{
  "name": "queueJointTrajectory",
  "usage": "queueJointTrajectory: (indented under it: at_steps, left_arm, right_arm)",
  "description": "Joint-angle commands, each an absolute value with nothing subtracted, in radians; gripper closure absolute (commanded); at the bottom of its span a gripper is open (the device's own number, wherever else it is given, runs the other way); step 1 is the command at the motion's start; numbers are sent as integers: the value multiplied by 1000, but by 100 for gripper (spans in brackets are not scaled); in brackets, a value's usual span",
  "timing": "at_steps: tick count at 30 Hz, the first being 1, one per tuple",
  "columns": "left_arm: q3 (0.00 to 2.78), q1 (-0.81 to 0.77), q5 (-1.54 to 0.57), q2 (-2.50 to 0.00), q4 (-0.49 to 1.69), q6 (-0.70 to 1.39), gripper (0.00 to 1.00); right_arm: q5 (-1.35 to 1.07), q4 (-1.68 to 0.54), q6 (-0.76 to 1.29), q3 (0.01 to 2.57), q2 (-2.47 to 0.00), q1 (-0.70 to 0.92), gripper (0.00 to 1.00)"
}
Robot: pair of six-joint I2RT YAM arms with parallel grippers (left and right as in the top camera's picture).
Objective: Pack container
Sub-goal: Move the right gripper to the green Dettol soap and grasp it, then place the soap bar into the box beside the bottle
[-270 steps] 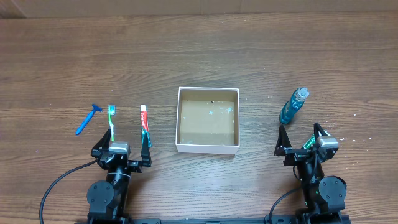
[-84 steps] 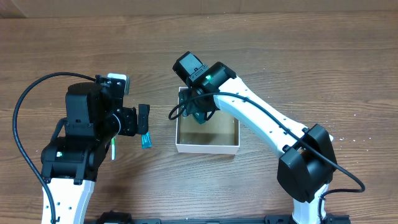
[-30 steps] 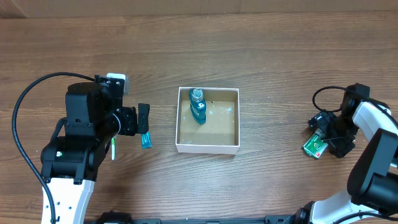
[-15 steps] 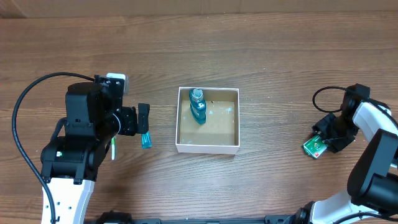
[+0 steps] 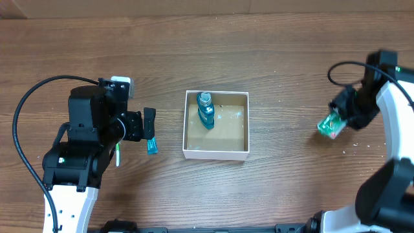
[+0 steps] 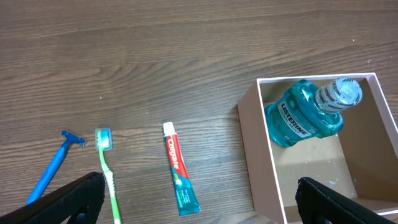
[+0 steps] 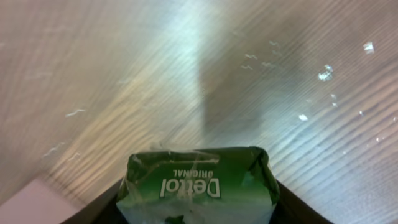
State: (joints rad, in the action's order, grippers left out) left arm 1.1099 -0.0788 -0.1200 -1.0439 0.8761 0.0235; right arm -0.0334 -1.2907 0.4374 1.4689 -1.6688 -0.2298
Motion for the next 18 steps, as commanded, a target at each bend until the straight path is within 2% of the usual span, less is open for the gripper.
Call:
queueJointTrajectory:
  at_steps: [1, 5, 9, 18]
  left_arm:
    - [1130, -77, -124, -1047, 875, 33, 0]
    - [1130, -77, -124, -1047, 875, 33, 0]
    - [1130, -77, -124, -1047, 875, 33, 0]
    - [1130, -77, -123, -1047, 875, 33, 0]
  right_arm:
    - [-45, -1334, 380, 1606, -1549, -38, 74]
    - [-18, -1312, 402, 1607, -1523, 252, 74]
    - [9, -1243, 446, 1604, -1565, 438, 74]
    - [5, -1166, 450, 1603, -1760, 565, 73]
